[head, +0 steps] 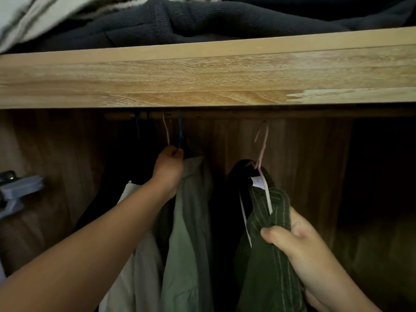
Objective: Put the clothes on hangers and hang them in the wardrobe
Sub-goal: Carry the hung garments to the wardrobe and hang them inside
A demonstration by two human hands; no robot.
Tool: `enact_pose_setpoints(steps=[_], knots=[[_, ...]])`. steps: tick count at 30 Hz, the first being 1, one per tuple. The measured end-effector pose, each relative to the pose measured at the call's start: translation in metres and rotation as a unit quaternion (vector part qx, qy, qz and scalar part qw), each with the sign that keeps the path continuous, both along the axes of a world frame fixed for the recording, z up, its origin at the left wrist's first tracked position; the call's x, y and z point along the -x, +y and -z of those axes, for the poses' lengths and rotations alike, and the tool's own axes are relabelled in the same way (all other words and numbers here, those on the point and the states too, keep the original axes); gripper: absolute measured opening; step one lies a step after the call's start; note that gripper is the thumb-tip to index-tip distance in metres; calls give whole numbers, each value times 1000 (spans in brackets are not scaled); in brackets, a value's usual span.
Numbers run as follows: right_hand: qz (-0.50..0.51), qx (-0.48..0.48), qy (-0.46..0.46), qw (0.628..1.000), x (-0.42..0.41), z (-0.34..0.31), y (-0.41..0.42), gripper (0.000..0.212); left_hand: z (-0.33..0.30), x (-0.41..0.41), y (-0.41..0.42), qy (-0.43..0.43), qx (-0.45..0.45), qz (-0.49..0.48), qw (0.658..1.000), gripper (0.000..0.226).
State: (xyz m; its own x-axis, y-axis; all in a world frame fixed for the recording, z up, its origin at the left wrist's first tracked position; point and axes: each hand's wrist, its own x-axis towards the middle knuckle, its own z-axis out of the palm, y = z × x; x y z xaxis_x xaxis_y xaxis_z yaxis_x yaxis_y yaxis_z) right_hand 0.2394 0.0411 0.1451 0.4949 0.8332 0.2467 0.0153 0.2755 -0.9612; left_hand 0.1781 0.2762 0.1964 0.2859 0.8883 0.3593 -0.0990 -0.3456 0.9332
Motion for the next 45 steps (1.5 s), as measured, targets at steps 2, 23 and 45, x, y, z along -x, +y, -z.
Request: enact_pose_setpoints(steps=[2,23,45], knots=[[7,11,0,1000,-4,2,-2,22,0,-4,9,96,-18,-36,995,30],[-10,-12,-43,999,2,-22,41,22,34,69,-33,500,-552,-242,622,41],[126,26,-157,979,5,-42,173,61,49,82,-27,432,-549,-205,685,50]])
